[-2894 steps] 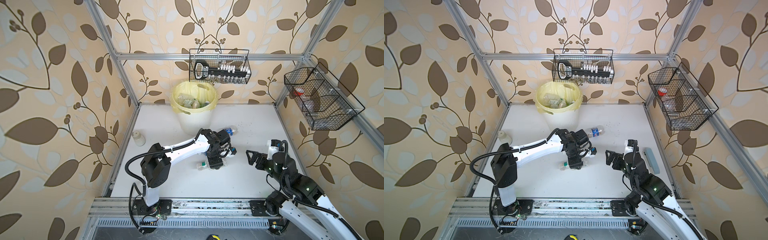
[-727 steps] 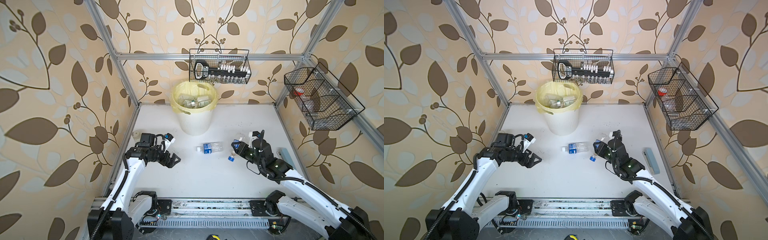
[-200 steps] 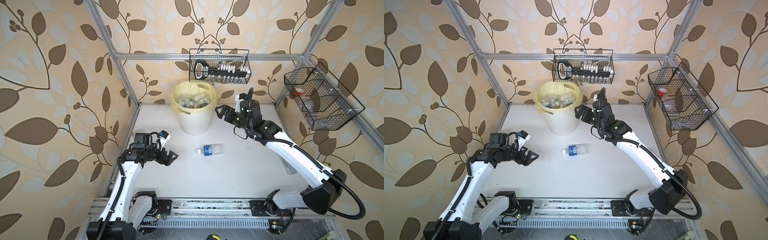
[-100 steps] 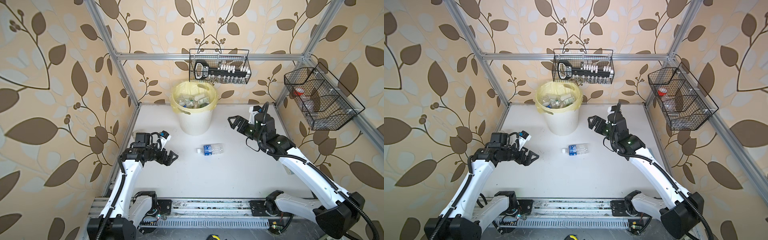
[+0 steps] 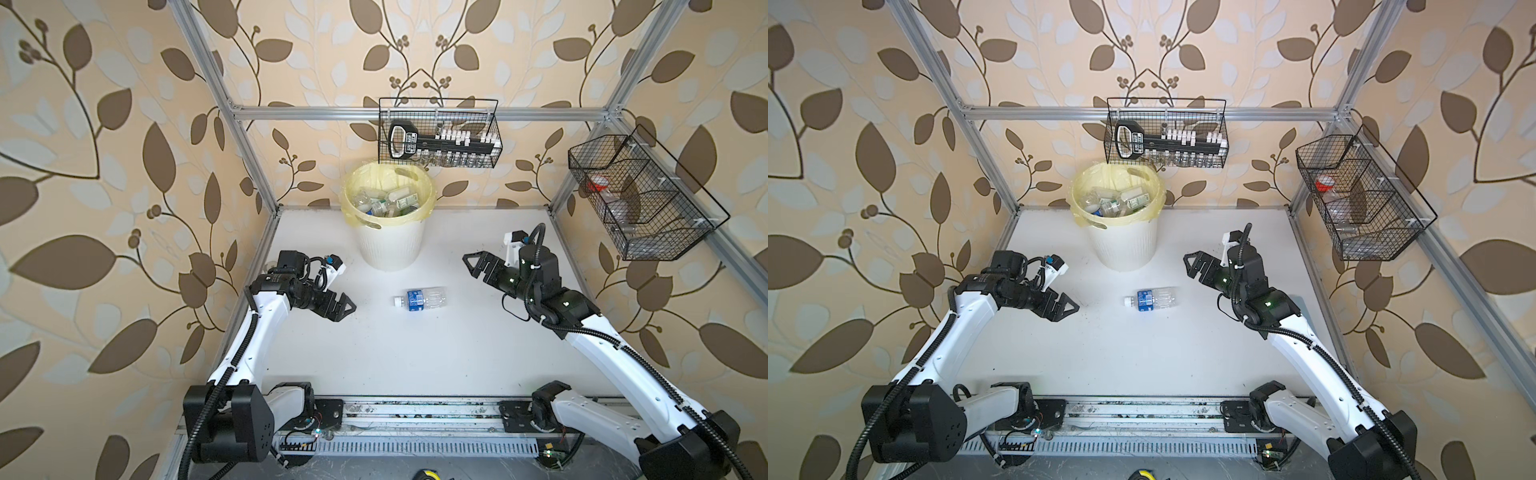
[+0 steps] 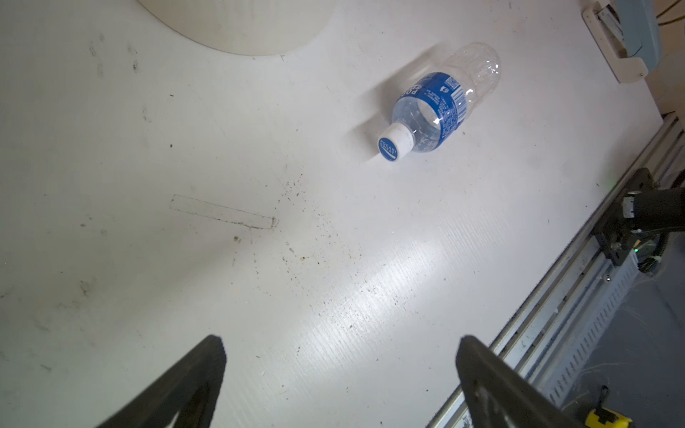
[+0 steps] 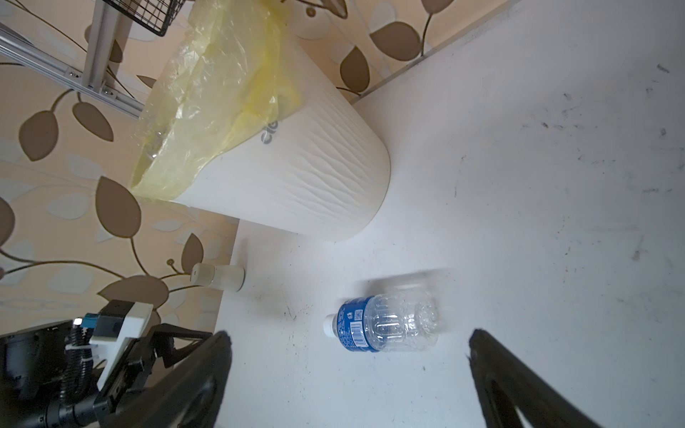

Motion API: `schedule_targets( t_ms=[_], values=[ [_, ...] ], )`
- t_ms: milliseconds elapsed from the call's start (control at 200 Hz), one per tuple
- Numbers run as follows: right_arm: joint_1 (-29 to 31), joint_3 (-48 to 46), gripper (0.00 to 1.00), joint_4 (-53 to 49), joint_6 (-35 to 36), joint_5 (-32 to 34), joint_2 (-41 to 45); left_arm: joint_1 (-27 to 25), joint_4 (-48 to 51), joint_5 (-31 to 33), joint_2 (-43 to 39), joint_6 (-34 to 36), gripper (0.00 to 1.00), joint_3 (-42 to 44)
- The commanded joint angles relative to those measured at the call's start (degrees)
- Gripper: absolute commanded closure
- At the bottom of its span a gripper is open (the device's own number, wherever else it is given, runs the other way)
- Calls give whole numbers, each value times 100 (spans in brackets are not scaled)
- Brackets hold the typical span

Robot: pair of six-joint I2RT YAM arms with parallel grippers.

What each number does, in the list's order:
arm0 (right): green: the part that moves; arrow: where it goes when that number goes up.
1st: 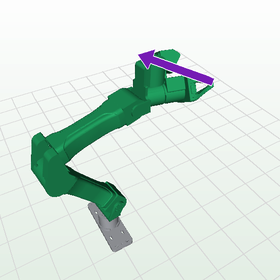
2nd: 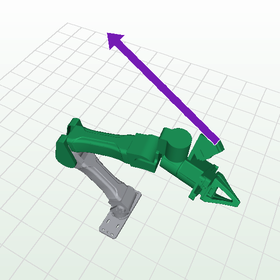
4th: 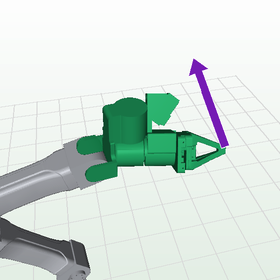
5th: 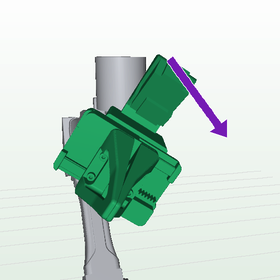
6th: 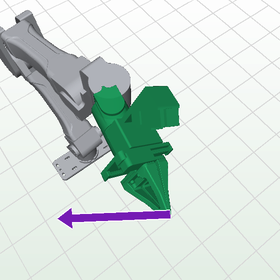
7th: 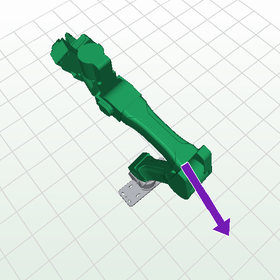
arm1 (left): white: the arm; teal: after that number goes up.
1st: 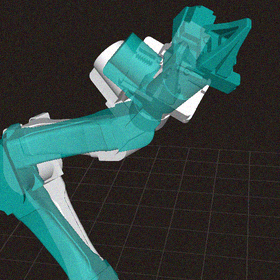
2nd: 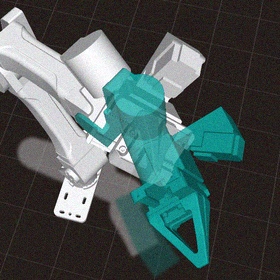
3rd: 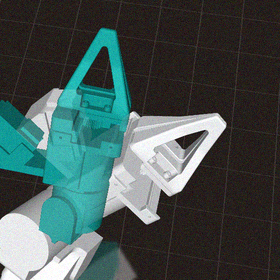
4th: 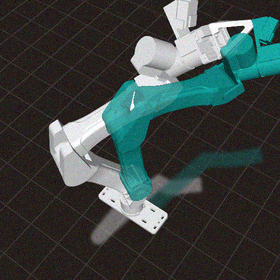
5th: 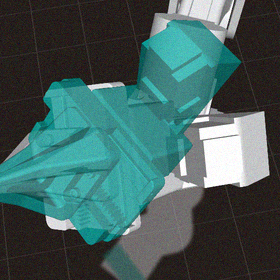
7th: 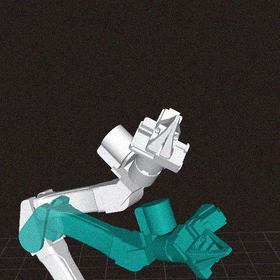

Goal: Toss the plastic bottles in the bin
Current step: 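Draw the right gripper back while the left gripper reaches toward the white-capped water bottle, then lower the left gripper onto the white-capped water bottle and close it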

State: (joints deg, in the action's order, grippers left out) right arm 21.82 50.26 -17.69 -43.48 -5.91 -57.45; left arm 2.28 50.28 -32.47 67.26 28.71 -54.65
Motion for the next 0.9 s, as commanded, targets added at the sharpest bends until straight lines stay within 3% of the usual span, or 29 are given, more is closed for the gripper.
schedule_targets(
  t_ms=[0, 325, 550, 895],
  values=[
    [-23, -224, 0, -5, 278, -323, 171, -136, 201, 56, 61, 194, 1, -409],
    [-29, -374, 0, -902, 656, 242, 853, -1008, 262, 425, 212, 264, 1, -485],
    [-29, -546, 0, -1285, 675, 218, 1230, -1595, 317, 549, 521, 215, 1, -878],
    [-33, -874, 0, -1670, 481, 603, 1696, -2196, -424, 817, 663, 92, 1, -776]
  ],
)
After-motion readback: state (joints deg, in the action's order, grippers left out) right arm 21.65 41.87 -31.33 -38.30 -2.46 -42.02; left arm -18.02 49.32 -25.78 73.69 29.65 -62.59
